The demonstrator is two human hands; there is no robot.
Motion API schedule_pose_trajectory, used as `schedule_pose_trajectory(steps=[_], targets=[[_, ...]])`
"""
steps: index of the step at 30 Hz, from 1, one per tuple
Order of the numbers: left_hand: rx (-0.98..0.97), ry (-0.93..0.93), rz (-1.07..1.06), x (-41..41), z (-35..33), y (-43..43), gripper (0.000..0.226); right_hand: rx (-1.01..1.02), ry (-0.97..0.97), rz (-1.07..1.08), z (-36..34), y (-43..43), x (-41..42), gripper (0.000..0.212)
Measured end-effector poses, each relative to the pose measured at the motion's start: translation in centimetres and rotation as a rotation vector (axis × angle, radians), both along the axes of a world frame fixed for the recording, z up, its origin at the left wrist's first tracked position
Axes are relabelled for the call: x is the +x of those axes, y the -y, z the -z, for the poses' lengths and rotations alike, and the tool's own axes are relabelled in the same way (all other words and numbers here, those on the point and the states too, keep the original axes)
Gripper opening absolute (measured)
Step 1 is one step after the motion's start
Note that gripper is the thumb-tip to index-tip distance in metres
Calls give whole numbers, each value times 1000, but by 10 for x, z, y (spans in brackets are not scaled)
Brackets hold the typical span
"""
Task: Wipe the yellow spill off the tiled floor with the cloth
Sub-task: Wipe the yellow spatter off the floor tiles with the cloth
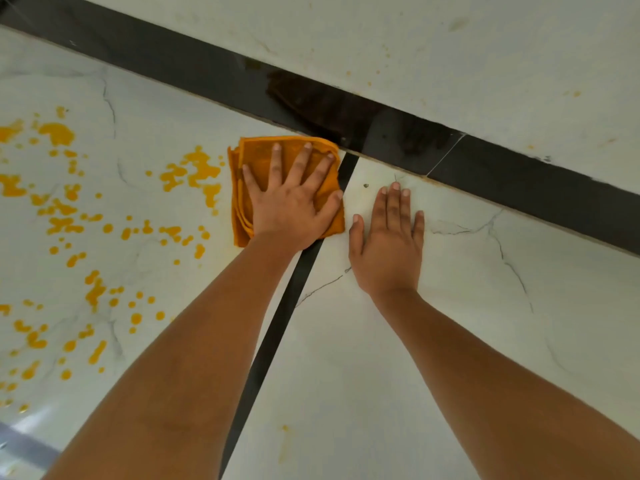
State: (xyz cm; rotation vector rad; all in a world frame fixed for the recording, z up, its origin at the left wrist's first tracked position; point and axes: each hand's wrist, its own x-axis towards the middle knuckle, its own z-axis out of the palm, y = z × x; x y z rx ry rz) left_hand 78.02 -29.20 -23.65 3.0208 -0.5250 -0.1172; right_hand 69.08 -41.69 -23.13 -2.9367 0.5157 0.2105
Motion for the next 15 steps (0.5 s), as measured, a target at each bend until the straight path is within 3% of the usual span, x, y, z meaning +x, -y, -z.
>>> schedule_pose_trajectory(steps=[6, 9, 13, 15], targets=[[-39, -28, -62, 2, -3, -1, 63, -22, -22, -8, 0, 1, 0, 65], [3, -15, 12, -11, 0, -4, 63, -2, 0, 1, -2, 0, 0, 67], [-72, -30, -157, 1, -6, -8, 58, -3, -49, 1, -4, 1, 0, 64], [-33, -21, -106, -21, -2, -14, 56, 5, -51, -3, -4, 1, 1, 64]])
